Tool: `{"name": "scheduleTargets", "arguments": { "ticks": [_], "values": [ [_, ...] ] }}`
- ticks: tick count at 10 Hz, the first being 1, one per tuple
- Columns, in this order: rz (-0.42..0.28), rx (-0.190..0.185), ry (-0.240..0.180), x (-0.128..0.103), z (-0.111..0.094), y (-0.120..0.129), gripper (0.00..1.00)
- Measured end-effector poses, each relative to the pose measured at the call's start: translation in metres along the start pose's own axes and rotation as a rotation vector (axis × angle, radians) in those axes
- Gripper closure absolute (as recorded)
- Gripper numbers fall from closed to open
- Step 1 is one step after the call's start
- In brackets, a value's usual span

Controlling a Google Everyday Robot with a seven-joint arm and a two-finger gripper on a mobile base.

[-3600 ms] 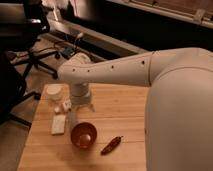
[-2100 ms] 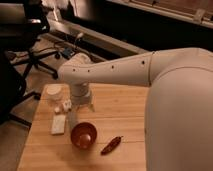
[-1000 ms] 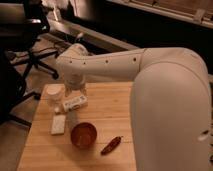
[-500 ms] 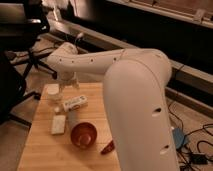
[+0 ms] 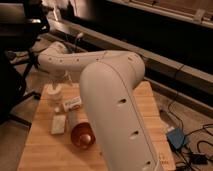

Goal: Pick up the ceramic cup

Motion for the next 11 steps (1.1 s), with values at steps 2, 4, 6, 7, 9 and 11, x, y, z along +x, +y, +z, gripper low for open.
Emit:
{"name": "scheduleTargets", "arguments": {
  "ticks": [2,4,6,7,9,11],
  "values": [
    [-0.002,0.010,0.000,-0.014,0.013,0.005,0.35],
    [0.012,0.019,0.011,-0.029,0.033,0.007,0.35],
    [0.030,0.021,0.026,-0.038,0.051,0.007,0.35],
    [0.036,0.024,0.038,-0.040,0.061,0.007,0.35],
    [0.040,0.024,0.063,-0.040,0.079,0.011,0.41],
    [0.040,0.022,0.091,-0.037,0.091,0.013,0.61]
  ]
}}
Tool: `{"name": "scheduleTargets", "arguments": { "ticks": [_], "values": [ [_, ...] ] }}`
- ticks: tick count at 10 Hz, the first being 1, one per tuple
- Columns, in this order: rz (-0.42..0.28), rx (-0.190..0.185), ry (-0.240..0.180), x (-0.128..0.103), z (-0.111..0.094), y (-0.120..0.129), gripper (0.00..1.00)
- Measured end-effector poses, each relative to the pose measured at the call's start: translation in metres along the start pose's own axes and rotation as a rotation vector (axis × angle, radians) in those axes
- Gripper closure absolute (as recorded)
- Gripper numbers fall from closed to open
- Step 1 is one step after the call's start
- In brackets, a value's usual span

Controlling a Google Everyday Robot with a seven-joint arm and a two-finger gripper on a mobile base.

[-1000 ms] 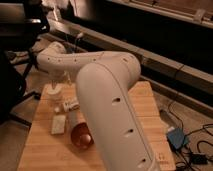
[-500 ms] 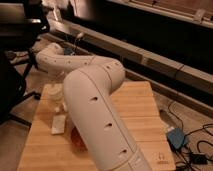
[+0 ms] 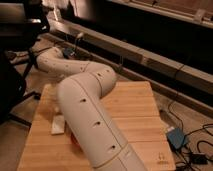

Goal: Pick up the ceramic cup

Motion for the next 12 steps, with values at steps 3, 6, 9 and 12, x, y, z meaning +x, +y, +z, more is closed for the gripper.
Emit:
{"name": "scheduleTargets", "arguments": {
  "ticks": [3,6,9,12],
  "values": [
    [-0.015,-0.005,0.039,0.010,0.000,-0.007,0.91],
    [-0.061,-0.027,0.104,0.046,-0.032,-0.023,1.00],
    [-0.078,-0.133,0.091,0.076,-0.087,-0.038,1.00],
    [-0.057,-0.239,0.013,0.087,-0.134,-0.061,1.00]
  ]
}}
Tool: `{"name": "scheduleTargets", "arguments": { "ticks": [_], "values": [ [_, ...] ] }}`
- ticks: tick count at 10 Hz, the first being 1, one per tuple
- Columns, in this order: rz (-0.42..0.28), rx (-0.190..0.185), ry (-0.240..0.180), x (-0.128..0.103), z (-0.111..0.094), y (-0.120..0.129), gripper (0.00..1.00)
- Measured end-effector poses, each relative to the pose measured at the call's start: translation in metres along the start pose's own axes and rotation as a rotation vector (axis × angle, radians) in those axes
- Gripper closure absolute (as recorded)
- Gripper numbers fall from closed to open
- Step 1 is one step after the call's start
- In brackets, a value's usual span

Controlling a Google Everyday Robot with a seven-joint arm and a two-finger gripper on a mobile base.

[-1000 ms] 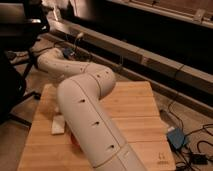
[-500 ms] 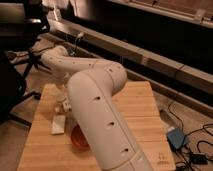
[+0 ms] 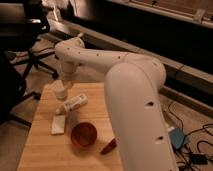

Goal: Pick up the ceramic cup

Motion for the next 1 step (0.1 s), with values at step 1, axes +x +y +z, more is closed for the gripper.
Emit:
{"name": "scheduleTargets", "arguments": {
  "ticks": [1],
  "values": [
    [0.000,-0.007,-0.006,0.0011,-0.0034,-0.0002,1.00]
  ]
}}
